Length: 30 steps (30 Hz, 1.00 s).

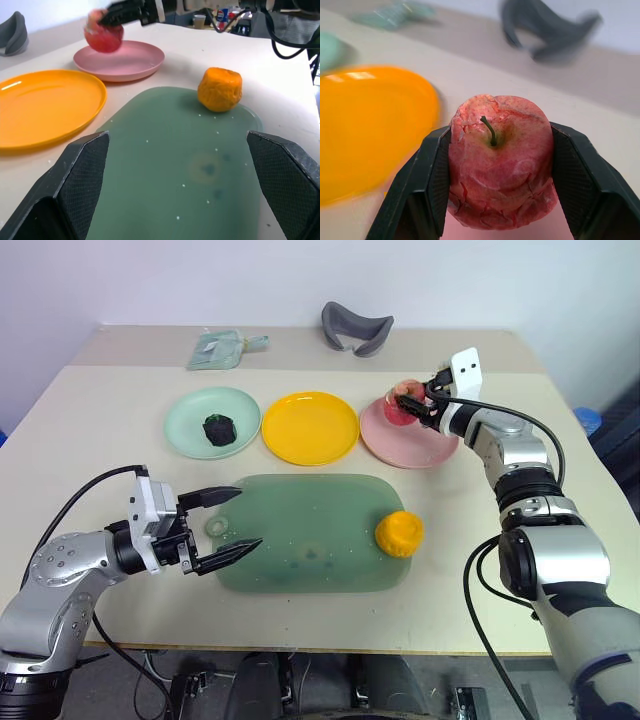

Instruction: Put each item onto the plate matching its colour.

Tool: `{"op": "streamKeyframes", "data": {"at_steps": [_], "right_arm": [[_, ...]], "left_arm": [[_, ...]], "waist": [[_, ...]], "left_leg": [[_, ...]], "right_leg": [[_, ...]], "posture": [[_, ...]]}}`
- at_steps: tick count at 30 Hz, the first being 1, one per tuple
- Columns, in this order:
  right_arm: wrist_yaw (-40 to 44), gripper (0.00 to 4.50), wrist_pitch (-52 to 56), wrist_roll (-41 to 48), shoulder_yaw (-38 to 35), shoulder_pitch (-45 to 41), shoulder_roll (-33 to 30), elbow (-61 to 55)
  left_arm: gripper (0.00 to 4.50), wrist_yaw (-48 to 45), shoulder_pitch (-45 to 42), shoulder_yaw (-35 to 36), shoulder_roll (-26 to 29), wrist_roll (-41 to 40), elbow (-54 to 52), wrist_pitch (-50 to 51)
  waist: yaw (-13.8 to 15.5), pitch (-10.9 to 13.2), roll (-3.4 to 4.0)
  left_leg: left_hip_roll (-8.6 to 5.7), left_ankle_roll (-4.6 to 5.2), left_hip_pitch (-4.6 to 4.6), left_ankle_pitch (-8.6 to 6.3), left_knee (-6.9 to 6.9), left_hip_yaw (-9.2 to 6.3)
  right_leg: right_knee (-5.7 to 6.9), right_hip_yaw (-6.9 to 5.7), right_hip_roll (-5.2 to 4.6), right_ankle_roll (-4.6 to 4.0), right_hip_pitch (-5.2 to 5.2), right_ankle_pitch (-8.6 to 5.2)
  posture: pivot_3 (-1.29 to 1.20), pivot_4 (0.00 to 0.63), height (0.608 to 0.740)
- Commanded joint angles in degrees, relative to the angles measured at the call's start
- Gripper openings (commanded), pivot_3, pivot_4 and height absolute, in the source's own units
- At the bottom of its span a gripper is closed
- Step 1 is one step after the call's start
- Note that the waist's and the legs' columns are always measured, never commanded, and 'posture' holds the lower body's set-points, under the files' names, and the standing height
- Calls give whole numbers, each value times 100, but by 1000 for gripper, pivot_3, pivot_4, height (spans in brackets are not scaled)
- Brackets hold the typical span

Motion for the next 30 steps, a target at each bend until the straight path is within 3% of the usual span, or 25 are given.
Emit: {"op": "streamKeyframes", "data": {"at_steps": [1,4,5,8,12,17,24,30], "right_arm": [[69,2736,-243,-162,-53,-290,-96,323],[130,4180,-282,-228,-78,-308,-90,484],[111,4453,-318,-237,-100,-303,-108,485],[183,4453,-445,-201,-190,-252,-221,340],[992,4453,-580,101,-341,182,-453,-497],[1846,4453,368,745,-442,1715,-792,-3054],[1754,4453,2088,1489,-804,3986,-1334,-6232],[1795,4453,3190,2391,-1045,5342,-1559,-7986]], "left_arm": [[4500,48,-22,23,-14,2,-159,-81],[4500,84,13,11,-43,6,-184,-107],[4500,100,25,2,-53,1,-200,-107],[4500,119,54,-9,-71,-15,-225,-106],[4500,86,105,-44,-84,-55,-239,-107],[4500,-24,-13,-151,-80,-104,-143,-92],[4500,-323,-500,-391,-61,-56,255,-101],[4500,-533,-882,-566,-133,-118,538,-18]], "waist": [[-4,3,5],[-3,9,16],[-1,11,19],[7,13,21],[24,16,26],[31,15,25],[84,17,29],[166,16,28]], "left_leg": [[0,0,0,0,0,0],[1,-1,0,1,0,0],[1,-1,0,1,0,0],[1,-1,0,1,1,0],[0,-1,0,1,1,0],[1,-1,2,1,1,-6],[-1,-1,3,0,6,-5],[0,-1,7,0,5,-6]], "right_leg": [[0,0,0,0,0,0],[0,1,0,0,0,0],[0,2,0,0,0,0],[0,2,0,1,0,0],[0,2,-2,1,1,0],[-2,1,-1,2,8,0],[-1,2,-2,3,8,0],[-2,3,3,2,10,0]], "posture": [[0,150,740],[0,150,740],[0,150,740],[0,150,740],[0,150,740],[0,150,740],[0,150,740],[0,150,740]]}}
